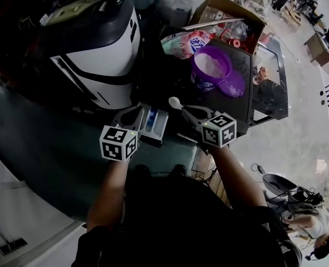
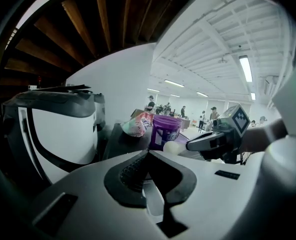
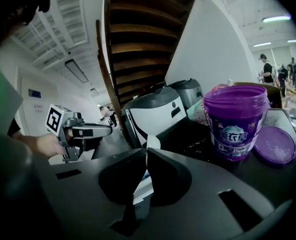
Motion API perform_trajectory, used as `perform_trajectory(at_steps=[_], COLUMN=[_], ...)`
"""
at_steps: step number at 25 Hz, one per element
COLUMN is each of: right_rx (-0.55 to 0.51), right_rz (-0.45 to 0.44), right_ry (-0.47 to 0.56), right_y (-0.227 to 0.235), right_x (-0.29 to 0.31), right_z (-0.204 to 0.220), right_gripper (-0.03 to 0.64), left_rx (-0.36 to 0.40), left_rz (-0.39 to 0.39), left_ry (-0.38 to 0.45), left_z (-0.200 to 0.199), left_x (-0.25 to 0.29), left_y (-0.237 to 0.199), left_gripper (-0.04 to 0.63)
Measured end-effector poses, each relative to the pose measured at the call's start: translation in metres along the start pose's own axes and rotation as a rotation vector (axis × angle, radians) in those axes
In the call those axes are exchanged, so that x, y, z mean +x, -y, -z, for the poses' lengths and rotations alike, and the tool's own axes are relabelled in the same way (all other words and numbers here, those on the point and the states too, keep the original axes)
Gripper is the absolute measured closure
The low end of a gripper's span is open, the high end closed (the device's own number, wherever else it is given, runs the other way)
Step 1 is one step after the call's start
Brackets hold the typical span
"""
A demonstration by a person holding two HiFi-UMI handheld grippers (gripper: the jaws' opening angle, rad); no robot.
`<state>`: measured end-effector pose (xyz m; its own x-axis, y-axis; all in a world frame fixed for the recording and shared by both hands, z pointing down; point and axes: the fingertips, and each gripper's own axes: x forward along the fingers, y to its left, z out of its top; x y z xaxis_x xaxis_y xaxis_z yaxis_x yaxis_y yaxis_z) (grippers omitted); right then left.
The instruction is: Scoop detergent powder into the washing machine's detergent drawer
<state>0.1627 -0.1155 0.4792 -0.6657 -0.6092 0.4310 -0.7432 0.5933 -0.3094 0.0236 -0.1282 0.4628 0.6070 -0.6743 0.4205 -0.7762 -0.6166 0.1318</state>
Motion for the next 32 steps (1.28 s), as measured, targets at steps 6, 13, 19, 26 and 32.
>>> perform_trajectory(at_steps=[6,13,19,26,32], right_rx=[0.094,0.172,0.166,0.09,0.015], right_rz=[-0.042,-0.067,-0.042,0.021,0.092], right_ry=[0.067,0.176,0.281,0.393,0.49], right_y=[0.02,0.025,0.024,0.012,-0.001], right_x=[-0.029,-0.055,-0.086,-0.122,-0.147], right_z=[-0.004,-0.03,-0.064,-0.094,-0.11], right_gripper=[0.595,0.595,0.595,0.595,0.595], left_rx=[0.016,0.042,0.087,0.131,0.13], left_rz=[0.011,0.04,0.056,0.046,0.025], left_ry=[0.007,0.044,0.092,0.135,0.161], left_z=[-0.015,-0.045,-0.071,-0.087,-0.084], left_x=[0.013,0.023,0.018,-0.002,-0.013], left_y=[0.026,0.038,0.036,0.024,0.018], left_gripper=[0.586,0.588,0.588,0.587,0.587])
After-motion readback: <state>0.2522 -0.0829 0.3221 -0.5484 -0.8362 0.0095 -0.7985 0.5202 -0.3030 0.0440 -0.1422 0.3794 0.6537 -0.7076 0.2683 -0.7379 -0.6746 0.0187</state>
